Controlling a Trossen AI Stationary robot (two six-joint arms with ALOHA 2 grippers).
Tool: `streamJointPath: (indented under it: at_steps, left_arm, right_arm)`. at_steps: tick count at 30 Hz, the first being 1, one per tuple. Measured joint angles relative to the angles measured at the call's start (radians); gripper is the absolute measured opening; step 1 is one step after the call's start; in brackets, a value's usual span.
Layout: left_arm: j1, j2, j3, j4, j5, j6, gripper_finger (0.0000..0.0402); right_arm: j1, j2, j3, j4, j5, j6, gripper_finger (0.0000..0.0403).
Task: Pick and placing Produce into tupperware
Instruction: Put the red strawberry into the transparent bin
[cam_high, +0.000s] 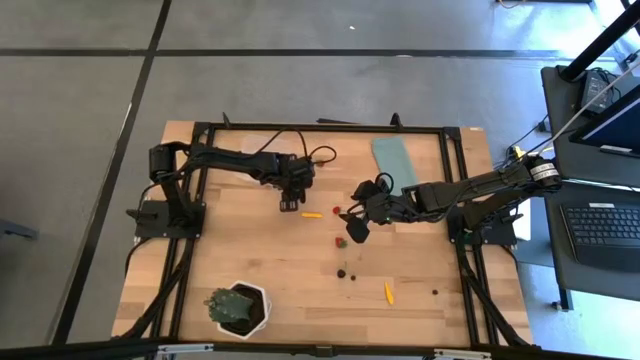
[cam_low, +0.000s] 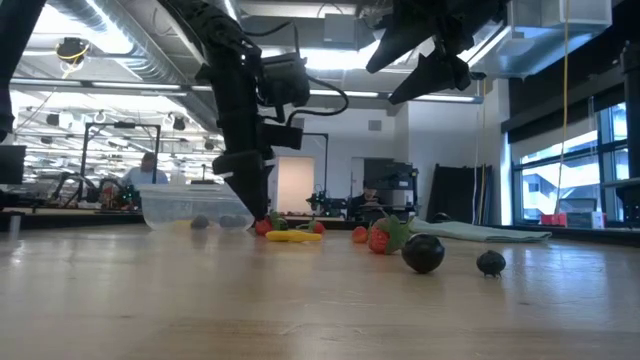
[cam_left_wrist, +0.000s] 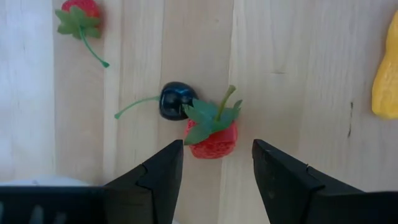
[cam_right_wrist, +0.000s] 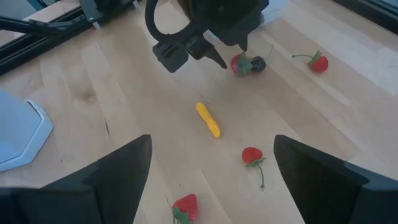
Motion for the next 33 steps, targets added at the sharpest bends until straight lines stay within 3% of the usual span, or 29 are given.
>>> streamJointPath:
  at_steps: [33]
  left_arm:
    - [0.000,-0.001,0.000,-0.004,0.000,0.131,0.0184]
  right_arm:
    - [0.000,0.000,0.000,0.020,0.000,0.001,0.0339]
